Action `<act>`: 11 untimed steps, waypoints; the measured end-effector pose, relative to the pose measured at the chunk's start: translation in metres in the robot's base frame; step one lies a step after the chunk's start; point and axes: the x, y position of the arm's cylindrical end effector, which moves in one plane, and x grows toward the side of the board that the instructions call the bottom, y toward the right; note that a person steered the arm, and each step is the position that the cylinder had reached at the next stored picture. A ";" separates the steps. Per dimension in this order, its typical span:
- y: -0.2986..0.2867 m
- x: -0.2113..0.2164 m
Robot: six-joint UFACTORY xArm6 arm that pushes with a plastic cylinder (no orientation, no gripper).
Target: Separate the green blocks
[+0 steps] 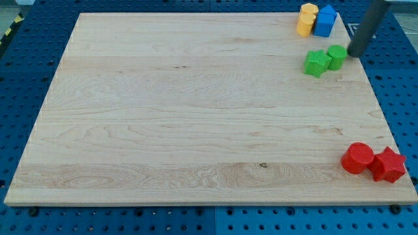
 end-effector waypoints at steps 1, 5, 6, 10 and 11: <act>-0.051 0.004; -0.001 0.040; -0.032 0.056; -0.179 0.052; -0.194 0.074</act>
